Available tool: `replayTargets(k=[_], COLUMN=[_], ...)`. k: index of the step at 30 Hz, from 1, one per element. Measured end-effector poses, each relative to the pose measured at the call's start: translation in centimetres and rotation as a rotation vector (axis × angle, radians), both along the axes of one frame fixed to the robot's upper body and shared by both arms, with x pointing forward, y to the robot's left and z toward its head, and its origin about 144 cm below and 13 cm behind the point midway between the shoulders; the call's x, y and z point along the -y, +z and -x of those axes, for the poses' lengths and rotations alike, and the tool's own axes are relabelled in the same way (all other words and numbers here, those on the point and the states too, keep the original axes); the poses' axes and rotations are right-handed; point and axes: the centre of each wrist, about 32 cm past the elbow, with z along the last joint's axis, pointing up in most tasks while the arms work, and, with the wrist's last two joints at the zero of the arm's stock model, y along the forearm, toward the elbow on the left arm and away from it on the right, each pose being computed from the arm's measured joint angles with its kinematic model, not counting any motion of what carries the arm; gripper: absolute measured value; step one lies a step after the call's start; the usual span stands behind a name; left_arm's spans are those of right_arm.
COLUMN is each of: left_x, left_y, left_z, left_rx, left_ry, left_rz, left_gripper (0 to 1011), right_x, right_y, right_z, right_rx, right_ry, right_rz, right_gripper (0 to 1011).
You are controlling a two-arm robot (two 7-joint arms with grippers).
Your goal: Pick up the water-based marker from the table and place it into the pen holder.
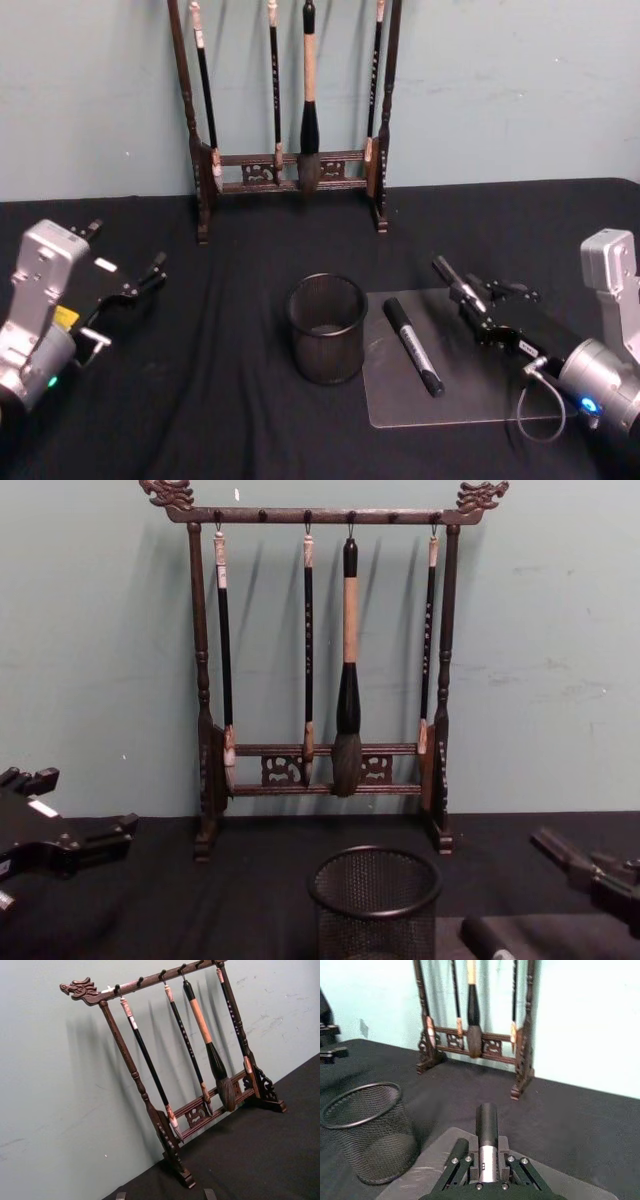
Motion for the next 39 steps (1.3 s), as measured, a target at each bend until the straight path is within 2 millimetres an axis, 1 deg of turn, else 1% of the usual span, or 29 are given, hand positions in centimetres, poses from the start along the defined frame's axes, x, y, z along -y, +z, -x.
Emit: replayTargets(k=[12,21,25,26,28,39], left_x=[0.0,0.0,0.0,0.0,0.0,0.0], left_y=[0.0,0.0,0.0,0.0,0.0,0.0], left_z=[0.0,0.0,0.0,0.0,0.0,0.0], left_rx=[0.000,0.000,0.000,0.000,0.000,0.000], left_ry=[0.000,0.000,0.000,0.000,0.000,0.000], left_rz=[0.000,0.000,0.000,0.000,0.000,0.000], left_gripper=[1009,1009,1009,1009,1009,1009], right_x=[-1.1,-2.6,-3.6,-3.6,-4.3,-6.5], right_y=[1.2,2.0,2.2,2.2,2.4,2.9], right_z=[-0.9,-2.3,-3.0,-3.0,-3.3,-4.5], right_rx=[0.071,0.127,0.152,0.152,0.166,0.199], right_ry=[0.055,0.072,0.086,0.086,0.097,0.133], right_rz=[0.023,0.029,0.024,0.024,0.016,-0.019], right_gripper=[218,218,218,218,218,218])
